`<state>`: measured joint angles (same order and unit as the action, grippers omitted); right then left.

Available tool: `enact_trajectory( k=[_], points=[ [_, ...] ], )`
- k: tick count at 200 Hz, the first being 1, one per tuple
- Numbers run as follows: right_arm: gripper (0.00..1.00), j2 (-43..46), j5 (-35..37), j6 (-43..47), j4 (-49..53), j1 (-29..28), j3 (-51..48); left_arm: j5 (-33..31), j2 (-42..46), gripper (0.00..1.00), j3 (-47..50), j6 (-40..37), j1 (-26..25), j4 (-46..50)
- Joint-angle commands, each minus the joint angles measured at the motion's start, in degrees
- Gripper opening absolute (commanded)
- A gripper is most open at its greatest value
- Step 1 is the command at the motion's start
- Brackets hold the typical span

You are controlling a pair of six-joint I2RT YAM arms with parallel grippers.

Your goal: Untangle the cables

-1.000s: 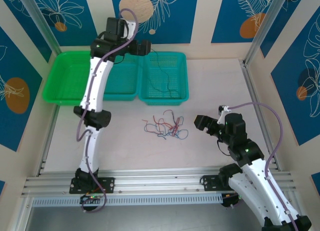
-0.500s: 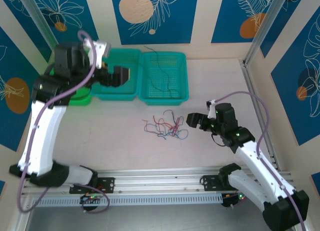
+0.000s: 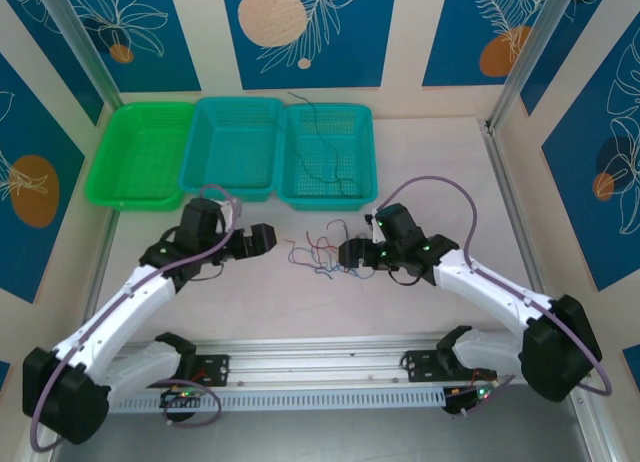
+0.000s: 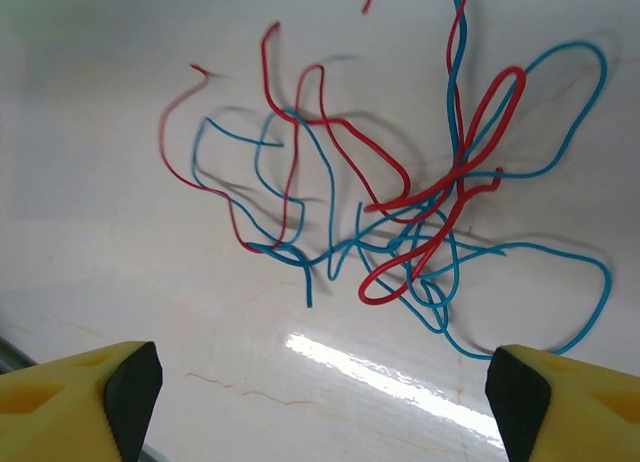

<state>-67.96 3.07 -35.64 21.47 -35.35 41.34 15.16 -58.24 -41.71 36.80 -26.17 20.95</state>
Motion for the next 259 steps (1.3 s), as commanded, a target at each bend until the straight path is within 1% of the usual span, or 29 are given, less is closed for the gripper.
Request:
enact_trajectory(
  k=[1, 27, 41, 71, 80, 99, 114, 132, 140, 153, 163, 178, 184, 190, 203, 213, 220, 225, 244, 259],
  points=[
    [0.85, -4.0, 3.8, -3.5, -1.2, -1.8, 2.4, -4.4, -4.9, 0.97, 1.6, 6.1, -3.8, -15.7],
    [0.85, -10.0, 8.3, -5.6, -0.8, -4.0, 4.8, -8.4, -13.9, 0.83, 1.8, 7.4, -6.7, -21.6],
    [0.84, -13.4, 9.5, -6.7, -1.3, -4.7, 5.9, -8.2, -18.7, 0.75, 1.9, 8.0, -7.5, -25.9],
    [0.83, -19.7, 9.6, -7.1, -2.4, -5.6, 8.6, -7.5, -27.1, 0.53, -0.2, 8.0, -8.4, -27.6],
    [0.83, -21.1, 9.9, -7.1, -2.3, -5.7, 9.4, -6.9, -28.7, 0.5, -0.2, 8.2, -8.6, -28.3],
    [0.83, -23.2, 11.5, -7.6, -1.9, -5.9, 10.6, -6.4, -31.9, 0.47, -0.5, 8.2, -8.9, -27.6],
    [0.78, -24.3, 11.9, -7.7, -2.3, -5.9, 10.9, -5.3, -34.1, 0.36, -0.1, 8.8, -9.0, -28.3],
    [0.71, -25.3, 12.1, -7.8, -2.9, -5.9, 11.0, -3.9, -35.8, 0.27, 0.8, 10.1, -9.0, -31.0],
    [0.69, -25.8, 12.4, -7.9, -2.9, -6.0, 11.0, -3.5, -36.3, 0.19, 0.8, 10.3, -9.0, -31.6],
    [0.63, -26.5, 13.9, -8.1, -2.1, -5.9, 11.1, -3.4, -36.6, 0.0, 0.3, 10.0, -9.0, -30.8],
    [0.54, -26.6, 15.9, -8.5, -1.5, -5.8, 10.8, -4.0, -36.0, 0.0, 0.2, 9.5, -9.0, -29.6],
    [0.37, -26.1, 19.4, -9.6, -0.4, -5.1, 10.0, -5.8, -33.7, 0.0, 0.6, 8.8, -8.8, -27.5],
    [0.28, -25.6, 20.6, -10.3, -0.3, -4.5, 9.3, -6.7, -32.3, 0.0, 0.8, 8.4, -8.6, -26.3],
    [0.21, -24.9, 21.3, -11.0, -0.4, -3.9, 8.3, -7.4, -30.7, 0.0, 1.0, 7.9, -8.2, -25.0],
    [0.1, -22.7, 22.0, -12.7, -1.3, -1.9, 5.5, -8.6, -27.1, 0.0, 1.3, 6.9, -6.9, -21.9],
    [0.08, -20.6, 22.2, -14.3, -1.8, -0.2, 3.2, -9.1, -24.2, 0.0, 1.9, 5.9, -5.4, -19.5],
    [0.04, -19.1, 21.8, -15.3, -2.1, 1.4, 1.5, -9.2, -22.4, 0.0, 2.4, 5.1, -4.1, -18.1],
    [0.02, -18.0, 21.5, -16.0, -2.1, 2.7, 0.4, -9.2, -21.2, 0.0, 2.9, 4.6, -3.0, -17.0],
    [0.0, -13.6, 20.2, -17.7, -2.4, 8.2, -3.5, -7.9, -16.4, 0.0, 4.5, 3.0, 1.8, -13.1],
    [0.0, -9.7, 19.1, -17.9, -2.8, 12.2, -6.5, -6.8, -12.2, 0.0, 5.9, 2.0, 5.1, -10.7]
  ],
)
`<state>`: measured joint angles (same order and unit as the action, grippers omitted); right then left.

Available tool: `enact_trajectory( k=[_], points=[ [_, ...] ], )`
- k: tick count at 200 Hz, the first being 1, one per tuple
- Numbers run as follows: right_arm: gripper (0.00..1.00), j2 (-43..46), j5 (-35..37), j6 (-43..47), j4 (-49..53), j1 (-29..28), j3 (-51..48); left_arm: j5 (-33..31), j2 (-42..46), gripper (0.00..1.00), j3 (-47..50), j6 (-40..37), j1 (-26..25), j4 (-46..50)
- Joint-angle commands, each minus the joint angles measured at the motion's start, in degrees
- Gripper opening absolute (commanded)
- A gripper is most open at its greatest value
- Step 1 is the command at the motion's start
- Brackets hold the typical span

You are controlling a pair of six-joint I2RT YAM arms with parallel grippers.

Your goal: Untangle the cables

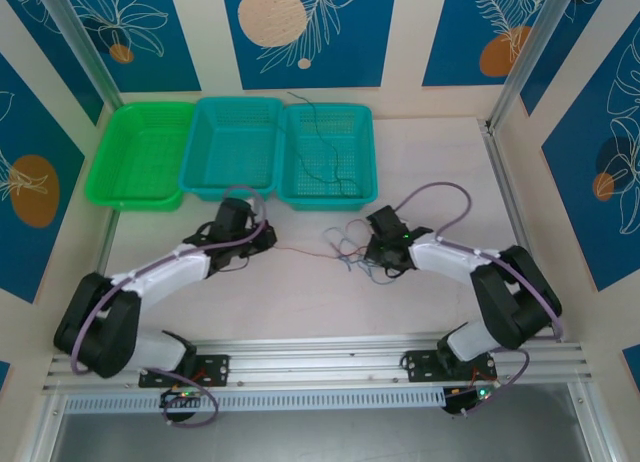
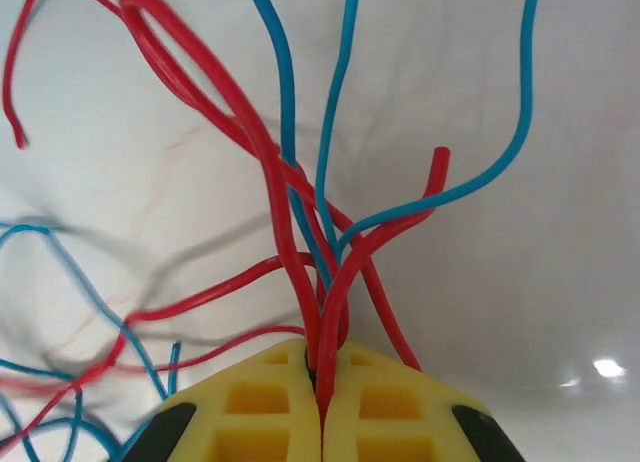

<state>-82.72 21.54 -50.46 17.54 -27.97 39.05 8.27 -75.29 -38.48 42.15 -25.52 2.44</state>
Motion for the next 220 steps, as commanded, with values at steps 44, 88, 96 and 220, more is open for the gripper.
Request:
enact_trajectory(
  k=[44, 88, 96, 220],
  points=[
    [0.0, 14.6, 1.2, -1.4, 2.4, 11.6, -7.9, 1.4, 15.7, 0.0, 1.2, -7.0, 9.3, 15.8],
    [0.0, 22.2, -1.3, 1.4, 4.8, 22.6, -9.8, -2.0, 22.5, 0.0, -6.8, -14.0, 17.1, 28.7],
    [0.0, 23.6, -2.9, 1.8, 4.4, 24.6, -10.5, -0.9, 23.2, 0.0, -7.9, -14.5, 18.4, 29.7],
    [0.0, 29.7, -23.6, 11.4, -0.3, 28.3, -11.5, 20.1, 20.5, 0.0, -26.5, -8.9, 19.9, 23.1]
  ],
)
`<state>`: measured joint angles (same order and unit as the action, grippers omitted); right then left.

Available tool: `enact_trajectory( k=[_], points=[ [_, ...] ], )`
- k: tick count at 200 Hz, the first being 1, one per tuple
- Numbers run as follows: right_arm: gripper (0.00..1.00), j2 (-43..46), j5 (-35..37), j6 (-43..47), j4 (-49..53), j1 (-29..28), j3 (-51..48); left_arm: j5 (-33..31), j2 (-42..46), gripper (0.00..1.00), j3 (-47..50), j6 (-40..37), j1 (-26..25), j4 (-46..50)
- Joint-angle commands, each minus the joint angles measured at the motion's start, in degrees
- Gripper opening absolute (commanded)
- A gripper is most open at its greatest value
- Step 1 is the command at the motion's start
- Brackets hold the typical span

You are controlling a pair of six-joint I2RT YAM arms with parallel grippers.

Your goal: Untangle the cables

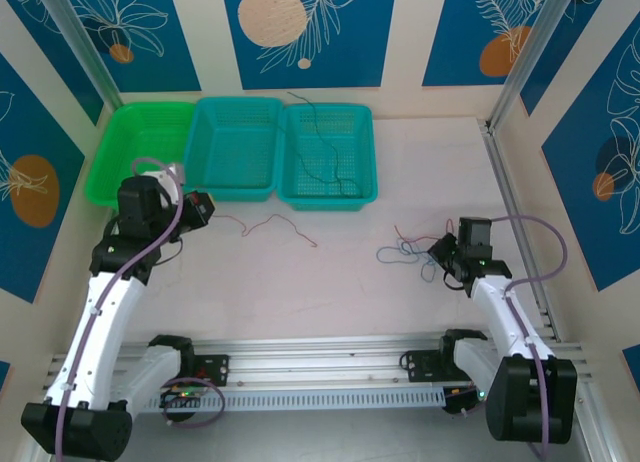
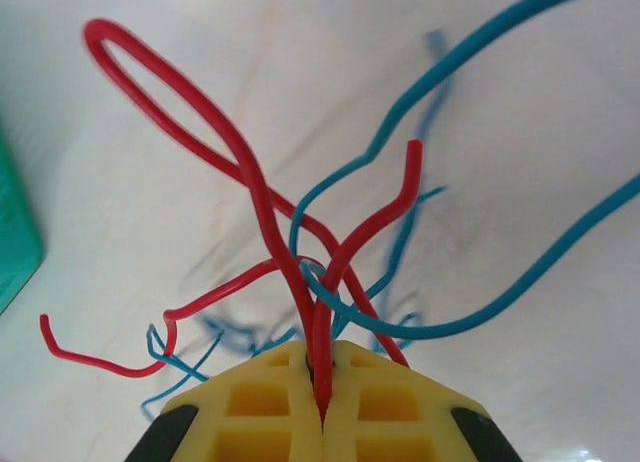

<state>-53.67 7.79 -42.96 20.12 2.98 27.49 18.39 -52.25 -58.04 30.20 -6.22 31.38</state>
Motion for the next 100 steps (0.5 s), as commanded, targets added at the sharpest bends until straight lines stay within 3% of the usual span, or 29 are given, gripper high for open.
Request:
enact_trajectory(
  k=[1, 43, 100],
  points=[
    [0.0, 0.7, -9.9, 3.9, -2.9, -2.8, 0.0, 10.0, -2.7, 0.0, -7.3, 3.0, 0.6, -5.9],
    [0.0, 0.3, -6.9, 2.8, -4.2, -6.7, 0.1, 6.3, -11.3, 0.0, -28.2, -0.5, 0.6, -2.3],
    [0.0, 0.1, -5.7, 1.8, -4.5, -8.7, -0.2, 5.7, -27.8, 0.0, -60.6, -2.8, 0.6, 4.5]
  ],
)
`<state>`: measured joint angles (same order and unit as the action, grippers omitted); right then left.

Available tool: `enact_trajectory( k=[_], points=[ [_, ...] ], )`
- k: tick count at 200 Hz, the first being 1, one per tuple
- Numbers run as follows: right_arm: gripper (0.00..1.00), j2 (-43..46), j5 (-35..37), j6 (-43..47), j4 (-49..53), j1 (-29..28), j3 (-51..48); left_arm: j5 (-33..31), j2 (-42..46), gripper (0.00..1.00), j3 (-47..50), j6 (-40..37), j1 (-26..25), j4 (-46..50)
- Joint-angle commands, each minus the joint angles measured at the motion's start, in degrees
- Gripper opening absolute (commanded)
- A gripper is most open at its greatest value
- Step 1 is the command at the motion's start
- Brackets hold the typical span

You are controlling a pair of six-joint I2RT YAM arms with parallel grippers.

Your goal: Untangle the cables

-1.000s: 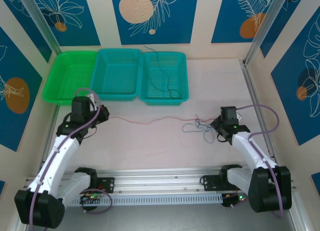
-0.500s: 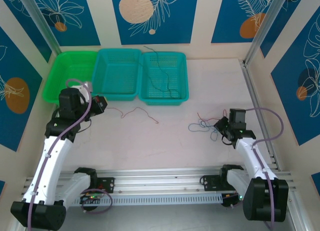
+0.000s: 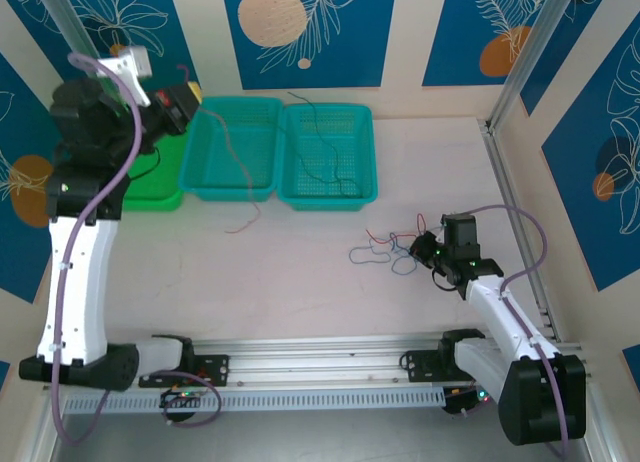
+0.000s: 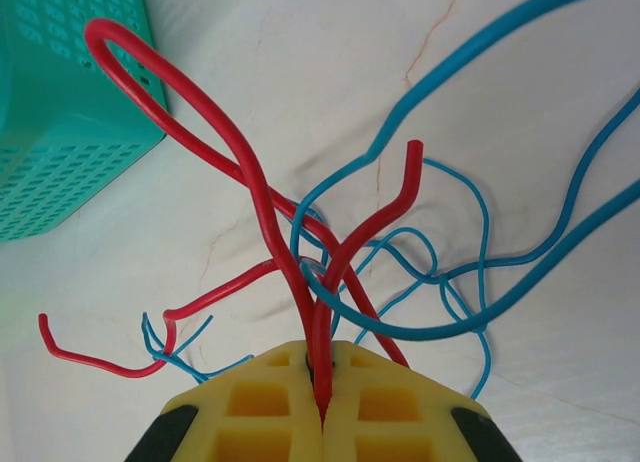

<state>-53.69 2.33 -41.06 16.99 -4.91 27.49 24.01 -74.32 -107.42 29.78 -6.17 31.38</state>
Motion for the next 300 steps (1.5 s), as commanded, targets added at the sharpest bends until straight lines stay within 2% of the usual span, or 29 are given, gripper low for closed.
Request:
enact_trajectory(
  k=[1, 43, 94, 143, 174, 186, 207, 228, 240, 253, 277, 300],
  points=[
    [0.0, 0.2, -0.2, 0.0, -1.3, -0.9, -0.2, 0.0, -6.1, 0.0, -12.1, -2.5, 0.6, 4.7],
    [0.0, 0.3, 0.3, 0.0, -0.9, -2.1, -0.3, -7.1, -23.6, 0.0, -44.3, -8.8, 1.0, 15.7],
    [0.0, 1.7, 0.4, 1.1, 1.1, -2.9, 0.1, -15.5, -30.8, 0.0, -46.2, -11.4, 4.4, 12.9],
    [0.0, 3.4, 0.8, 1.6, 3.1, -3.1, 1.3, -11.6, -41.1, 0.0, -44.8, -11.3, 7.0, 13.0],
    [0.0, 3.4, 1.4, 1.4, 2.4, -3.2, 1.4, -12.2, -46.9, 0.0, -42.9, -10.7, 7.0, 17.2],
    [0.0, 3.1, 1.2, 1.4, 2.2, -3.2, 1.6, -13.7, -48.9, 0.19, -42.9, -11.3, 7.1, 19.8],
    [0.0, 2.7, 1.4, 1.7, 2.7, -3.2, 2.3, -14.8, -51.1, 0.31, -43.0, -11.8, 7.6, 23.2],
    [0.0, 2.8, 1.7, 2.2, 3.1, -3.3, 2.9, -15.1, -50.8, 0.69, -43.0, -11.5, 7.9, 23.7],
    [0.0, 2.8, 1.8, 2.2, 3.2, -3.2, 3.0, -15.7, -49.6, 0.82, -43.1, -11.4, 8.0, 23.1],
    [0.0, 2.7, 1.6, 2.0, 3.0, -3.2, 3.1, -15.4, -47.9, 0.85, -43.2, -10.8, 8.0, 22.8],
    [0.0, 2.4, 0.1, 2.2, 1.4, -3.3, 2.4, -12.0, -43.5, 0.85, -43.1, -9.9, 7.6, 23.8],
    [0.0, 0.9, -5.2, 3.9, -0.5, -4.3, 2.2, -8.1, -38.1, 0.8, -41.5, -9.9, 5.3, 26.8]
  ],
)
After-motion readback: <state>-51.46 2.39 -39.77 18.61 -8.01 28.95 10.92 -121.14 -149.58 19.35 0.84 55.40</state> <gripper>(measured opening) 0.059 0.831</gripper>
